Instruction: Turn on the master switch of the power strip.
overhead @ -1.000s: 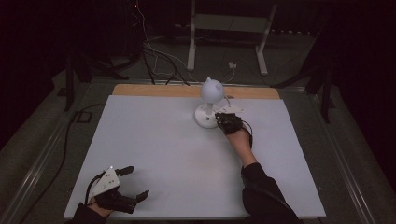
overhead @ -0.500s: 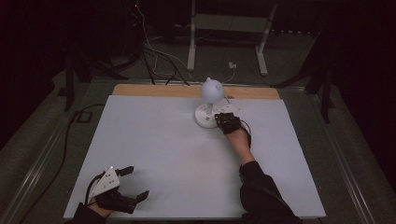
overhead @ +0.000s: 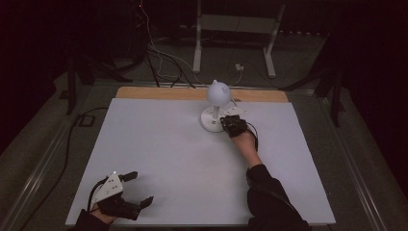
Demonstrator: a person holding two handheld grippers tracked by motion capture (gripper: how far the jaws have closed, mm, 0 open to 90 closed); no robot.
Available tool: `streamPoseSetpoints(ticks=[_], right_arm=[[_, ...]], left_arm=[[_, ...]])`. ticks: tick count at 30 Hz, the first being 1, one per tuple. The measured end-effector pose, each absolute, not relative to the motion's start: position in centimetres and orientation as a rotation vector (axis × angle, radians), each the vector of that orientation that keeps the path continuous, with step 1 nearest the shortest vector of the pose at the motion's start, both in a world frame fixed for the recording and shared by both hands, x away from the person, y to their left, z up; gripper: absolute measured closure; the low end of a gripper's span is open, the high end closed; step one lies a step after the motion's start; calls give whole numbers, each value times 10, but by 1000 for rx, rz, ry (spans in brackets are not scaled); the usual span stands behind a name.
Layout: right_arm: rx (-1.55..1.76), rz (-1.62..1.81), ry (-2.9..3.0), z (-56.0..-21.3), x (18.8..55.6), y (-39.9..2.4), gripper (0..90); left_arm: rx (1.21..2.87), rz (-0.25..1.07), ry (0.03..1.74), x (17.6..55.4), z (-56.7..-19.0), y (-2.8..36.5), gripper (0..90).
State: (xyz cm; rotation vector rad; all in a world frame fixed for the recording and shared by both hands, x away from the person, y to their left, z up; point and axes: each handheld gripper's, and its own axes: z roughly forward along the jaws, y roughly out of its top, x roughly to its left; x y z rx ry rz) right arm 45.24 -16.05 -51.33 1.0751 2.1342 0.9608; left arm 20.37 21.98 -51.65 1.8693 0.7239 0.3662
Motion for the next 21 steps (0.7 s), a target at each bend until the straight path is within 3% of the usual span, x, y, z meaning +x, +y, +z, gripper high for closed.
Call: streamPoseSetpoints(ticks=[21], right_arm=[[1073, 904, 2155, -515, 456, -157, 900]], left_arm=[[1868, 356, 720, 205, -517, 220, 1]])
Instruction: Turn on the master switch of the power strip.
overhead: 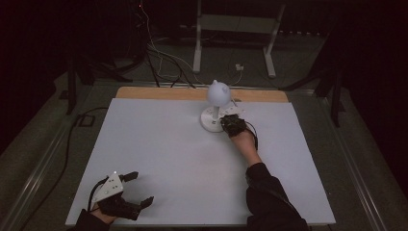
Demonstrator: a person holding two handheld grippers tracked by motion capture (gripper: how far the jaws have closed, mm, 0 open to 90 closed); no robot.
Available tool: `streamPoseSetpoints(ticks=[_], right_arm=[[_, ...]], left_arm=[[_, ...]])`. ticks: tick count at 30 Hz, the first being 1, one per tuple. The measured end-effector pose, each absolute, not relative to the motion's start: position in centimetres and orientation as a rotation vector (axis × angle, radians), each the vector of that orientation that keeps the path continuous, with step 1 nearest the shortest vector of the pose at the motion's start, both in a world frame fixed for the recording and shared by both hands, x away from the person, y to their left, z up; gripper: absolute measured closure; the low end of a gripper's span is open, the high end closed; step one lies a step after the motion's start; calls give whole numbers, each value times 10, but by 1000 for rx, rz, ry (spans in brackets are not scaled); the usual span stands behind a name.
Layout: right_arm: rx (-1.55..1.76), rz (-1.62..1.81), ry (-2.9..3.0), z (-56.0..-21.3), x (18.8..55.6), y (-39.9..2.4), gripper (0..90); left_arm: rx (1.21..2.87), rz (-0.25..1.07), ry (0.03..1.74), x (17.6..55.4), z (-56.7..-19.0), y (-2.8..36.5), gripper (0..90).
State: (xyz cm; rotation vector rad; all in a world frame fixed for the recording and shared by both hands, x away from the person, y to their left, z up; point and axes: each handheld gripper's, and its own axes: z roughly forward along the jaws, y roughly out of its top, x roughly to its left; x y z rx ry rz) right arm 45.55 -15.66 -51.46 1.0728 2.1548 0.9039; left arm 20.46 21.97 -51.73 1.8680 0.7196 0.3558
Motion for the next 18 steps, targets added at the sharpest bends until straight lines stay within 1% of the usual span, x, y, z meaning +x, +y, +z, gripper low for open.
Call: streamPoseSetpoints(ticks=[7, 18], right_arm=[[1059, 879, 2146, -514, 454, -154, 900], [1084, 932, 2132, -503, 449, -152, 900]], left_arm=[[1865, 358, 723, 205, -517, 220, 1], [1863, 360, 724, 205, -517, 220, 1]])
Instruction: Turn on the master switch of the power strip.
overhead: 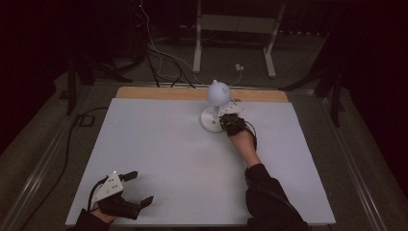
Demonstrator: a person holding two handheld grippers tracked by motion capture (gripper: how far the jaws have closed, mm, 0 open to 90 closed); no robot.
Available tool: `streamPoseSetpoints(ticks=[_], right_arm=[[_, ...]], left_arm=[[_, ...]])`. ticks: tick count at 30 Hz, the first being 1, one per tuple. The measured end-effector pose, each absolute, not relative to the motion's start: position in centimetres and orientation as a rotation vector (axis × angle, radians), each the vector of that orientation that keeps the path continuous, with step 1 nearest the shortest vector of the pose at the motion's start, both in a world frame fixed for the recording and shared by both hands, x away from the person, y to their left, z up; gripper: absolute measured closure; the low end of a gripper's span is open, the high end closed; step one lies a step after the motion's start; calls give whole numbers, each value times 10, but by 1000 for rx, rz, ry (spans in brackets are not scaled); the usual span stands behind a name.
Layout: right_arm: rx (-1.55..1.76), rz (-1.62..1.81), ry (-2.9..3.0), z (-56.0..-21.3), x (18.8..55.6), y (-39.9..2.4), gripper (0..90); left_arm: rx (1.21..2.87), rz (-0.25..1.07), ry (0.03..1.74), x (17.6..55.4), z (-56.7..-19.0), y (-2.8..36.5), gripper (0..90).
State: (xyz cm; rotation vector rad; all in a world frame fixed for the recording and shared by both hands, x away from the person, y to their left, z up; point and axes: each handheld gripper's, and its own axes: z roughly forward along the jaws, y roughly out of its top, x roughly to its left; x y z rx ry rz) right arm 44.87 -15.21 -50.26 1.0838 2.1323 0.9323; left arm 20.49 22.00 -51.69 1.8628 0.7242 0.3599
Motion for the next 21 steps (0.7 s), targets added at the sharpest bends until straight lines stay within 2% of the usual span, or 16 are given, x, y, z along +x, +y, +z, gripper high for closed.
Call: streamPoseSetpoints(ticks=[8, 9, 12, 15, 17, 18, 19, 21], right_arm=[[1109, 943, 2132, -503, 441, -157, 877], [1113, 948, 2133, -503, 439, -156, 832], [1118, 946, 2134, -504, 436, -156, 798], [1134, 968, 2134, -502, 432, -159, 703], [1146, 985, 2149, -500, 431, -160, 610], [1146, 985, 2149, -500, 431, -160, 610], [1144, 986, 2151, -497, 430, -161, 539], [1154, 996, 2153, -496, 430, -161, 507]], left_arm=[[1865, 362, 718, 205, -517, 220, 1], [1866, 361, 718, 205, -517, 220, 1], [1868, 360, 717, 205, -517, 219, 1], [1867, 361, 714, 205, -516, 219, 1], [1865, 360, 714, 205, -516, 220, 1], [1865, 361, 714, 205, -516, 220, 1], [1865, 361, 713, 205, -516, 220, 1], [1866, 360, 713, 205, -516, 220, 1]])
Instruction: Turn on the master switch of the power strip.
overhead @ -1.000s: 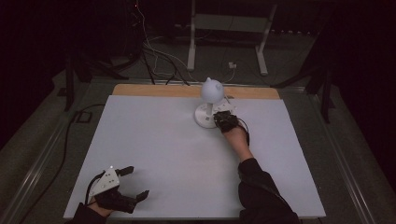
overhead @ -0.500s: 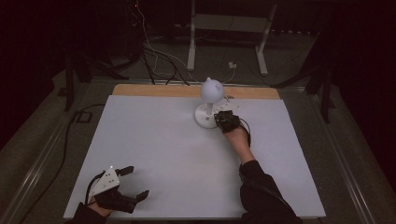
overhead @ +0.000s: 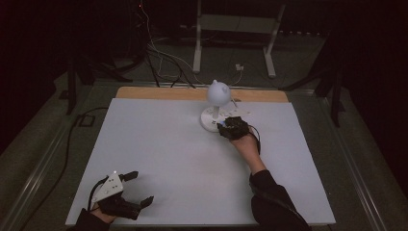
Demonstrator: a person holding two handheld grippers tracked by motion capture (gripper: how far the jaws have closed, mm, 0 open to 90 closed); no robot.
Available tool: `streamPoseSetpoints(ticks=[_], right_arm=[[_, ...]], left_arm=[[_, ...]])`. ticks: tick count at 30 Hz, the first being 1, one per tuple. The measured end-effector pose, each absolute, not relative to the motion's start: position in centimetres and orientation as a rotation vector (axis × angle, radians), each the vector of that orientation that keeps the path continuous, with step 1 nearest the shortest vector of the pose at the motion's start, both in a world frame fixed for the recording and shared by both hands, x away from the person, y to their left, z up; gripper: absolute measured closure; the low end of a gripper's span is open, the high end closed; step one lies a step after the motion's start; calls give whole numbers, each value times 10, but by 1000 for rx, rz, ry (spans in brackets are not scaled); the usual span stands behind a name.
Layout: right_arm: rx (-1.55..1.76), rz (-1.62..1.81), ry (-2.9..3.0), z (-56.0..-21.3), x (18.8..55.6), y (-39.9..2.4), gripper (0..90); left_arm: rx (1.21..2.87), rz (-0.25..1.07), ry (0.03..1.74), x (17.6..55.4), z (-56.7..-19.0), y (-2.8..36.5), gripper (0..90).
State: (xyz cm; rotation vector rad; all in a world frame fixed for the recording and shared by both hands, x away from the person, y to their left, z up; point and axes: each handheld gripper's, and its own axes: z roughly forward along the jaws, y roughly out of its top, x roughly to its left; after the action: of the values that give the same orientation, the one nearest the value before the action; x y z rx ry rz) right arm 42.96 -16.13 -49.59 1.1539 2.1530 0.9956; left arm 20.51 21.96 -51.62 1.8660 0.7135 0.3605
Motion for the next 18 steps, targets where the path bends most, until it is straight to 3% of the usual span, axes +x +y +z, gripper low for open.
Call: streamPoseSetpoints(ticks=[2, 3, 4, 5, 6, 7, 11, 18], right_arm=[[1185, 1016, 2154, -493, 428, -163, 368], [1185, 1016, 2154, -493, 428, -163, 368], [1190, 1012, 2176, -492, 428, -162, 228], [1195, 1018, 2191, -492, 428, -162, 158], [1195, 1018, 2191, -492, 428, -162, 158], [1195, 1024, 2214, -491, 427, -162, 82], [1220, 1038, 2240, -489, 426, -164, 0], [1221, 1046, 2262, -488, 422, -169, 0]], left_arm=[[1865, 361, 713, 205, -516, 219, 1], [1865, 361, 713, 205, -516, 219, 1], [1865, 361, 713, 205, -516, 219, 1], [1865, 361, 712, 205, -516, 219, 1], [1865, 361, 712, 205, -516, 219, 1], [1865, 361, 711, 205, -516, 219, 1], [1865, 362, 708, 205, -516, 219, 1], [1865, 361, 711, 205, -516, 219, 1]])
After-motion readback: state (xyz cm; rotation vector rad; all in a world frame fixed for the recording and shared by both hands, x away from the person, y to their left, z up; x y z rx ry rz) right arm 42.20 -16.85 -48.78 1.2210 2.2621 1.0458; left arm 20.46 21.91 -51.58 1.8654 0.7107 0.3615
